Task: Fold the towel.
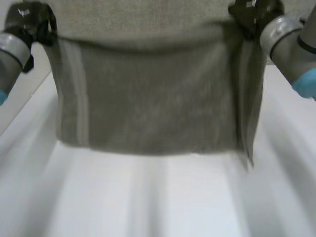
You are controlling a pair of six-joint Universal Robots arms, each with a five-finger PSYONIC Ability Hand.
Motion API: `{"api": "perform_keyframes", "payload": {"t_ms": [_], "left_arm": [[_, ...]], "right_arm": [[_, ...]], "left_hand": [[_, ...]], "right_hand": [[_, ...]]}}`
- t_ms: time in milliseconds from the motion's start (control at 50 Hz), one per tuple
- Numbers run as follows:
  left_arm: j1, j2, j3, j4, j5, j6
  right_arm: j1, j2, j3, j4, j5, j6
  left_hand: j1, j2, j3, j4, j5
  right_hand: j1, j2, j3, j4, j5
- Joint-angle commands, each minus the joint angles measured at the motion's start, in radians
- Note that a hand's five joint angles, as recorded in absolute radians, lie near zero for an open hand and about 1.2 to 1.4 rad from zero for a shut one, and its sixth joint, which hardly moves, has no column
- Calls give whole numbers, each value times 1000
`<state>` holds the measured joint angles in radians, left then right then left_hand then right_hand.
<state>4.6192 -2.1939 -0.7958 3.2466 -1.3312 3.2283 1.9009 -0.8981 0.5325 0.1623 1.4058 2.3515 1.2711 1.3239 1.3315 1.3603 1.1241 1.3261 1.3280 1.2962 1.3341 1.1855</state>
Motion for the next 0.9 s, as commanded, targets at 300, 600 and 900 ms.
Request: {"api": "perform_keyframes", "payload": {"t_ms": [300,600,900], "left_arm": [[-28,-13,181,85,-63,-134],[-5,-59,-425,326,63,-77],[12,-29,-588,292,107,148]], "right_arm": [[1,-36,29,-302,10,166],[-11,31,565,-332,-139,150],[-45,-24,782,-287,-80,141]], "left_hand": [[125,72,65,36,98],[125,72,65,36,98],[125,72,65,36,98]], "right_hand": [[70,68,100,62,36],[70,68,100,62,36],[70,68,100,62,36]]}}
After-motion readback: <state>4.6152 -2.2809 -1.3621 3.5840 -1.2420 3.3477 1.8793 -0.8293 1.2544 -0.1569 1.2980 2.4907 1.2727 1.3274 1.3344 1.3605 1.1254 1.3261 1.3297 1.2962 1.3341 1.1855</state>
